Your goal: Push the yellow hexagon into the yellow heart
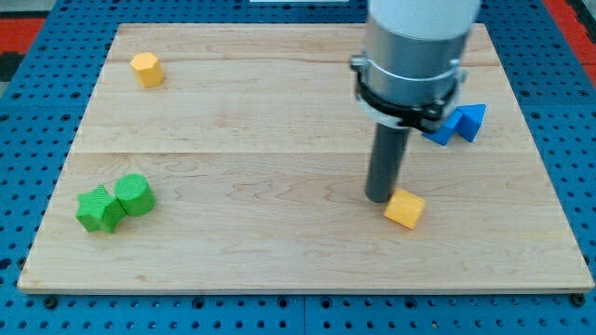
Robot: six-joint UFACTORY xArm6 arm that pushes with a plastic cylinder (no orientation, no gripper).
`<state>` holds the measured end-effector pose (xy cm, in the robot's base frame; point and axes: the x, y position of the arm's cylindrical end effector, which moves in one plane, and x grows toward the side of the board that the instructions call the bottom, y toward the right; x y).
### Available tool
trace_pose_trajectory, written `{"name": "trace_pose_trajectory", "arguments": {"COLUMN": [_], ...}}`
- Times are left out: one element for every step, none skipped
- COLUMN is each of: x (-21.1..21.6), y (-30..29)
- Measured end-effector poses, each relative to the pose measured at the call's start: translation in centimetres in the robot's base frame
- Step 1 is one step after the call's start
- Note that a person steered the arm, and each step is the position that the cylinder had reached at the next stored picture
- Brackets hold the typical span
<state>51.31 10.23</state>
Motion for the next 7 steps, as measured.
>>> {"name": "trace_pose_trajectory", "arguments": {"x": [3.0, 5.4, 6.0, 6.0, 1.0, -7.9, -16.5], "y": [1.0, 4.0, 6.7, 5.5, -1.7, -7.8, -12.7]}}
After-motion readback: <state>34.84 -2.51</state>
